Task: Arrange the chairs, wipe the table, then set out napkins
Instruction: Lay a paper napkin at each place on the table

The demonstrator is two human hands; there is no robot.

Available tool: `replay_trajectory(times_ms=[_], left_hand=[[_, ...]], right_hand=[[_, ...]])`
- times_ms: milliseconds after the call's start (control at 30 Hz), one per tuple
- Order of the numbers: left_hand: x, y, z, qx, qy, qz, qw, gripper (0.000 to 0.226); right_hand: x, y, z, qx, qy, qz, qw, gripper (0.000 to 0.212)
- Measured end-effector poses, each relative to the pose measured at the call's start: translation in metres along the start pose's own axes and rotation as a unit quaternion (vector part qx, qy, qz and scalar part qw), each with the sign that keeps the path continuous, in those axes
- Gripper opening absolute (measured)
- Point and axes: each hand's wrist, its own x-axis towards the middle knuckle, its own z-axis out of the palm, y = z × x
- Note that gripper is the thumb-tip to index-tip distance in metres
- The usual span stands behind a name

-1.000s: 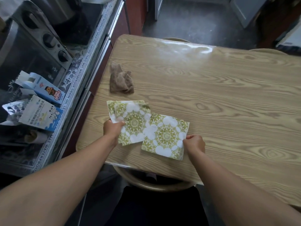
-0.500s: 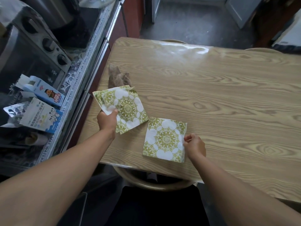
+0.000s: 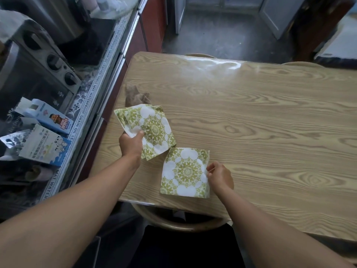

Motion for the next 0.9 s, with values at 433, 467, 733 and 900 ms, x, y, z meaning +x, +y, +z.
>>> replay_trajectory(times_ms=[433, 467, 733, 900], left_hand=[[-0.051, 0.032, 0.065, -0.037, -0.141, 0.002, 0.989, 0.023], [-0.059, 0.033, 0.072, -0.043, -0.173, -0.012, 0.984, 0.024], [-0.136, 0.016, 0.135, 0.094, -0.398, -0.131, 0.903, 0.011], [-0.177, -0.018, 0.18, 0.184, -0.369, -0.124, 0.902, 0.047]], right_hand=[[0.002, 0.021, -0.037, 0.059, -0.005, 0.039, 0.997, 0.024], [0.004, 0.028, -0.042, 0.126, 0.0, 0.048, 0.991, 0.03], [0.015, 0.109, -0.115, 0.659, -0.098, 0.205, 0.717, 0.063], [0.024, 0.175, -0.154, 0.575, -0.104, 0.162, 0.795, 0.04]])
